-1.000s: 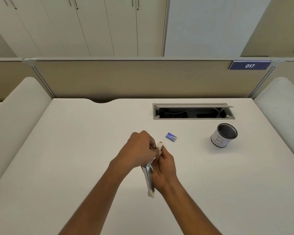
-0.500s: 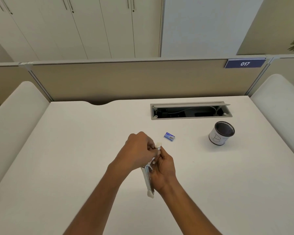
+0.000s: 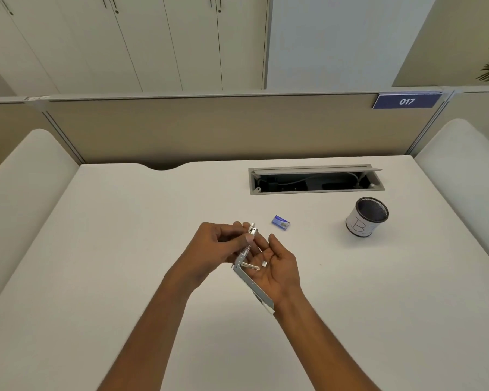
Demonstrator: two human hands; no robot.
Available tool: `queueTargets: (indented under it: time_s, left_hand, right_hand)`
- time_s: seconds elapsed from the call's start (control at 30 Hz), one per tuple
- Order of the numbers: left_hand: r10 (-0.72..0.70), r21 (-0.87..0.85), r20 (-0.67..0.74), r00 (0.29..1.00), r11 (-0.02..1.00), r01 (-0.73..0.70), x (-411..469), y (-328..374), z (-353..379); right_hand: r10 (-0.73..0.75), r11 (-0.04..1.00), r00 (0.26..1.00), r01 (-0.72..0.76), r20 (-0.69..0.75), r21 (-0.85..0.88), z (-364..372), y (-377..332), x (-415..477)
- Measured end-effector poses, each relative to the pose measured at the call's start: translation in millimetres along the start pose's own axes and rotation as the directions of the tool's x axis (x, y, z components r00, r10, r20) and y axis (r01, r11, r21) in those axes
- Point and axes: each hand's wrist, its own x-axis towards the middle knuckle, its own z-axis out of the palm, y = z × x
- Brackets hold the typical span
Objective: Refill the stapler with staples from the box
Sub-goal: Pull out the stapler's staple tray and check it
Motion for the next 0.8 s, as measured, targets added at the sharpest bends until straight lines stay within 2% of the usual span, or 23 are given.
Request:
queueTargets:
  time_s: [0.1, 0.2, 0.33, 0.47, 0.57, 0.8]
  left_hand:
    - [-0.011, -0.224, -0.004, 1.000, 0.975, 0.010, 0.5, -7.4, 0.9]
    - [-0.056, -0.459, 0.018, 0.998, 0.886, 0.059, 2.3, -17.4, 5.4]
    - [-0.112, -0.598, 0.016, 0.994, 0.795, 0.099, 5.9, -29.8, 13.3]
    - [-0.148, -0.668, 0.021, 0.989, 0.734, 0.124, 11.3, -37.1, 17.9]
    - [-0.191, -0.756, -0.006, 0.982, 0.643, 0.121, 16.2, -40.7, 20.5]
    - [-0.345, -0.927, -0.071, 0.936, 0.370, 0.066, 25.6, -48.9, 31.6]
  right_hand:
    - [-0.019, 0.999, 0.998, 0.021, -0.067, 0.027, 1.5, -5.9, 3.3]
    - [-0.013, 1.000, 0.979, 0.014, -0.203, 0.002, 2.4, -9.8, 6.2]
    - [-0.013, 0.983, 0.875, -0.076, -0.483, -0.165, -13.7, -17.3, 15.7]
    - [-0.086, 0.939, 0.765, -0.151, -0.638, -0.308, -38.1, -29.1, 24.3]
    - [-0.123, 0.916, 0.741, -0.171, -0.661, -0.363, -48.5, -39.5, 28.9]
    - [-0.167, 0.865, 0.867, -0.099, -0.469, -0.491, -43.2, -67.4, 32.6]
